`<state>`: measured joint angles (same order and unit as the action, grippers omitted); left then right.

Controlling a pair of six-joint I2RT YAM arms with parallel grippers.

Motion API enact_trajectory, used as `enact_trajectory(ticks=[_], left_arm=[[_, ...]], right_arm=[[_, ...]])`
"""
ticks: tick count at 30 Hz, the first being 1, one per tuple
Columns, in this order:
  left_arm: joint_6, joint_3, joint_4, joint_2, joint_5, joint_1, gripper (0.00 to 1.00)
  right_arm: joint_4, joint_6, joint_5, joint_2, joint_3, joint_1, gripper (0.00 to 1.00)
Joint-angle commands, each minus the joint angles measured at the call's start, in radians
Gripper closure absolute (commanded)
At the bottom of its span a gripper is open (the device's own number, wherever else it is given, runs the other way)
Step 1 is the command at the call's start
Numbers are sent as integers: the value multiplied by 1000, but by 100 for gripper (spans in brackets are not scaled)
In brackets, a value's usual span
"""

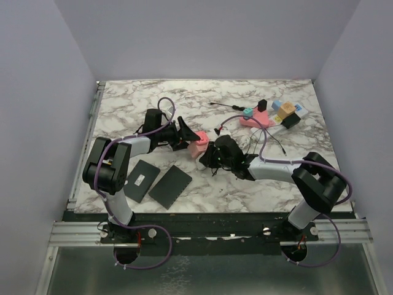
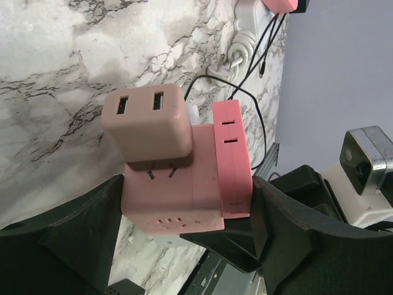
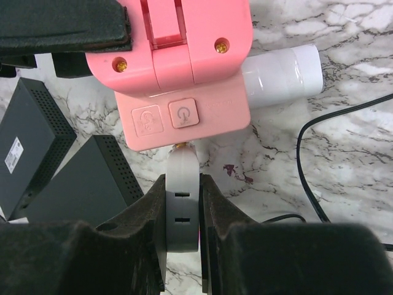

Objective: Pull the plug off the socket
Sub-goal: Remove the plug from the socket.

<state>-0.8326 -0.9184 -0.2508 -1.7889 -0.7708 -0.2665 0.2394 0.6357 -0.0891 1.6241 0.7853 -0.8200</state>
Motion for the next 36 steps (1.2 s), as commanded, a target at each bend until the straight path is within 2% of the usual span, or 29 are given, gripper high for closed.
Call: enact_trajectory(ticks=[1, 13, 26, 36], left_arm=[[72, -13, -29, -21, 173, 56, 72], [73, -10, -30, -10, 179, 75, 72], [73, -11, -30, -8, 175, 82, 72], [73, -11, -29, -10, 175, 84, 72]], right_arm=[[-74, 135, -4, 21, 31, -2, 100], [-54, 110, -4, 4, -14, -2, 100], [4, -112, -33, -36, -66, -15, 100], [-14, -67, -54, -13, -33, -16, 100]])
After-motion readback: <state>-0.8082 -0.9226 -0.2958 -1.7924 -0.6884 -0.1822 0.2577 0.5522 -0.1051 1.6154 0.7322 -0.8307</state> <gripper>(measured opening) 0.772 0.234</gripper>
